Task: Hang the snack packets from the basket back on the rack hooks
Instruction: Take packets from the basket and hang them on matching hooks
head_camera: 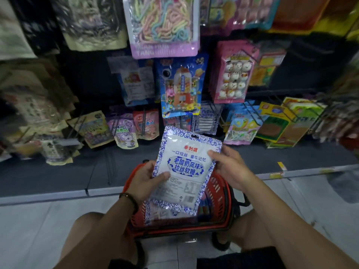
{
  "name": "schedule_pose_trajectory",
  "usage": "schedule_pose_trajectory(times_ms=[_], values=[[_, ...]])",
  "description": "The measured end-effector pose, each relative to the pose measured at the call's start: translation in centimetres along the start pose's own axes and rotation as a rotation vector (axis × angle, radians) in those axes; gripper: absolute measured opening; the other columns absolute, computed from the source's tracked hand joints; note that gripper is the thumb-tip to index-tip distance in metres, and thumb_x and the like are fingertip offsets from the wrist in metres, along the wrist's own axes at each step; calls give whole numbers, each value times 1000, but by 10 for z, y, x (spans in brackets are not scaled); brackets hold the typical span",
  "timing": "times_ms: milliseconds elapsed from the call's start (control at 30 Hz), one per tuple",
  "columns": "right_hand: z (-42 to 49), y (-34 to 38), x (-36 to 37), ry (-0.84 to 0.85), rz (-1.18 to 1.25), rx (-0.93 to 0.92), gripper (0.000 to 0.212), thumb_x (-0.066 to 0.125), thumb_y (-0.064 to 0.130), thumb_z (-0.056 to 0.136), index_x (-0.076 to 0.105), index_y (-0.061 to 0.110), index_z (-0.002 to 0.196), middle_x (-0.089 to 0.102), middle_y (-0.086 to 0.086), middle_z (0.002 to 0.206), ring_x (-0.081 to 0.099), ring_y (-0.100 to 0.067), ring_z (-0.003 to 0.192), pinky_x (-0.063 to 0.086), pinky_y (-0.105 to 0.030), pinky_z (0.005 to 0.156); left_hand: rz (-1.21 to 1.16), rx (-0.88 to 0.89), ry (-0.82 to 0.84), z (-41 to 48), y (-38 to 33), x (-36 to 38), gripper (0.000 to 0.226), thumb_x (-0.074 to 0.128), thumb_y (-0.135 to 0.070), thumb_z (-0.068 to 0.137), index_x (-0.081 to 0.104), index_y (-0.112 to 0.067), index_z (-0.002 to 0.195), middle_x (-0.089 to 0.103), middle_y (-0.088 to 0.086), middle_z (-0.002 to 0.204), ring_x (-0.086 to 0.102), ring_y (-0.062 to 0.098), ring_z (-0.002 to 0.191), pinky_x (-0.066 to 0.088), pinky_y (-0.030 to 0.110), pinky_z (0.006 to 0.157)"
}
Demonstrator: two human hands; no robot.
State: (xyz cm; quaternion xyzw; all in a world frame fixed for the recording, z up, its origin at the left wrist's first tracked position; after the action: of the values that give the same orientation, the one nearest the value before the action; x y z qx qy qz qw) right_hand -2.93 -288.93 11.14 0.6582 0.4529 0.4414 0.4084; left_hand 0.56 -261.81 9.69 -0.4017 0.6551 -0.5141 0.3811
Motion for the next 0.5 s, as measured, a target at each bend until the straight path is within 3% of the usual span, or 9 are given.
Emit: schedule_pose_trajectory(times_ms=[133,267,400,500], values=[[-22,-25,22,118,21,39,38,71,12,96,67,5,133,75,-15,128,71,-35,121,57,-52,101,-152,-5,-154,-11,-10,11,20,69,-10,99,63,-7,117,81,-1,110,78,17,99,62,25,77],[-28,-31,26,75,-10,-61,31,66,2,99,69,6,130,78,-9,125,74,-27,117,59,-32,92,-159,-35,-280,-15,-15,13,30,76,-15,94,62,-6,118,81,3,105,78,9,88,60,20,69],[-31,-20,24,-51,-18,-130,25,72,1,96,74,11,119,81,-4,114,77,-25,107,61,-26,80,16,4,-463,-24,-16,14,66,94,-36,71,53,-25,121,64,1,120,66,17,104,60,41,89],[-35,-11,30,-116,-77,-196,24,76,2,94,76,12,116,82,-5,110,78,-27,103,63,-33,81,116,115,-373,-29,-30,39,67,92,-49,62,57,-39,118,59,-7,127,64,12,113,59,39,96]])
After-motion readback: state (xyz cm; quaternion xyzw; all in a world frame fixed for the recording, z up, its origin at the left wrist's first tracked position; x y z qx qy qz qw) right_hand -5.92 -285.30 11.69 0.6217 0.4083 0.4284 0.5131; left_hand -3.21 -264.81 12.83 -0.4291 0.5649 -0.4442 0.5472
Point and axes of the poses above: each hand's wrist, its own z-axis towards the middle knuckle, its own x-axis out of the palm, y = z × x, the point moved 8 cm from there along z, towards the middle knuckle
